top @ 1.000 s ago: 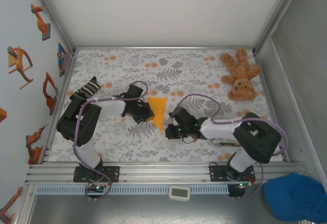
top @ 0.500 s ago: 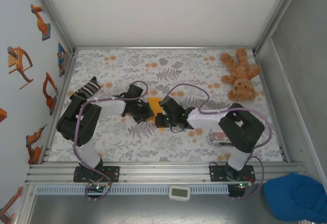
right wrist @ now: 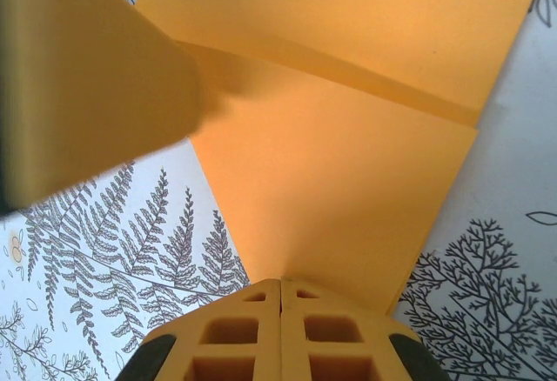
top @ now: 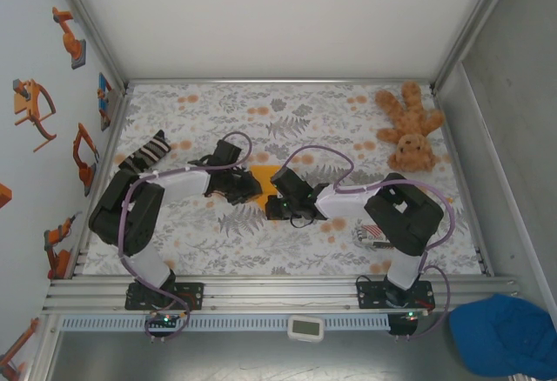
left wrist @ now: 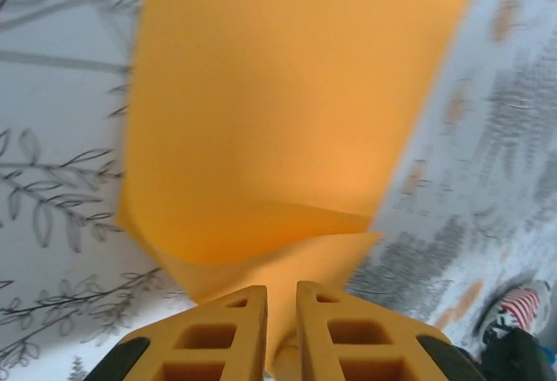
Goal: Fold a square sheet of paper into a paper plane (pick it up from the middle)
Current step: Third fold the triangle at the center of the table.
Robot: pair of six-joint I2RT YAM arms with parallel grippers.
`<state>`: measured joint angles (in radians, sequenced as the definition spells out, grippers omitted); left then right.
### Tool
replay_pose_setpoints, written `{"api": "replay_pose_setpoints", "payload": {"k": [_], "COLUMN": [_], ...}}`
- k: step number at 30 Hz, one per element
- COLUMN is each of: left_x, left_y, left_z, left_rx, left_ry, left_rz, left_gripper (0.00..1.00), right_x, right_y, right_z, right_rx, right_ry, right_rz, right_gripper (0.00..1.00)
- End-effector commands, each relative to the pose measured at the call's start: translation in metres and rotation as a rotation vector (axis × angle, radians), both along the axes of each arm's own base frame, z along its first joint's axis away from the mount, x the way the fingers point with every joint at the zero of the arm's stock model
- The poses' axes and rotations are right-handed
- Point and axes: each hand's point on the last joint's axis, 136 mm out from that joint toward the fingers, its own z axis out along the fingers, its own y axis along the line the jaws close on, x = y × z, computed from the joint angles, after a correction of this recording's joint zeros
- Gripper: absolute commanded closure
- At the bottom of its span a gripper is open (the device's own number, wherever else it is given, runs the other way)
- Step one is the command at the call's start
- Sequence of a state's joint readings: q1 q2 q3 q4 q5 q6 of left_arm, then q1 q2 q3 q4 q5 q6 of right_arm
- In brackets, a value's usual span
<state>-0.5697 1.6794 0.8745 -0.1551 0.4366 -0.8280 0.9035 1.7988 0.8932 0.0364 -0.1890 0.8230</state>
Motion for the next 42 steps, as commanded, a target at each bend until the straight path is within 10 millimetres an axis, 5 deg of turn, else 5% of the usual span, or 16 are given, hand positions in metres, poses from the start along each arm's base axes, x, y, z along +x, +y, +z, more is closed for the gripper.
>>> {"api": "replay_pose_setpoints", "payload": {"k": [1,7,17,24,42], "left_x": [-0.002,-0.013,-0.02,-0.021,0.032], "left_y": [-0.005,-0.009,-0.023,-0.014,0.059], "left_z": [0.021,0.01,-0.013,-0.039,-0.052], "left_rx": [-0.056,-0.095,-0.118,-0.049,0.073], "left_ry": [-0.146,-0.165,-0.134,-0.103,-0.063], "left_rz": [-0.103,-0.114,-0.147,-0.129,0.046], "left_gripper": [0.84,0.96,0.98,0.98,0.98], "right_x": [-0.018,-0.019,-0.021,-0.023,-0.034], "right_y": [-0.032,-0.032,-0.033,-0.036,-0.059], "right_z": [-0.029,-0.031,-0.033,-0.035,-0.051], "right_rx": [-0.145,-0.145,-0.141,-0.157,-0.245], "right_ry": [0.084,0.094,0.11,0.118,0.163], "right_rz": [-0.028,-0.039,-0.05,-0.053,-0.076], "right_gripper": [1.0,1.0,1.0,1.0,1.0]}}
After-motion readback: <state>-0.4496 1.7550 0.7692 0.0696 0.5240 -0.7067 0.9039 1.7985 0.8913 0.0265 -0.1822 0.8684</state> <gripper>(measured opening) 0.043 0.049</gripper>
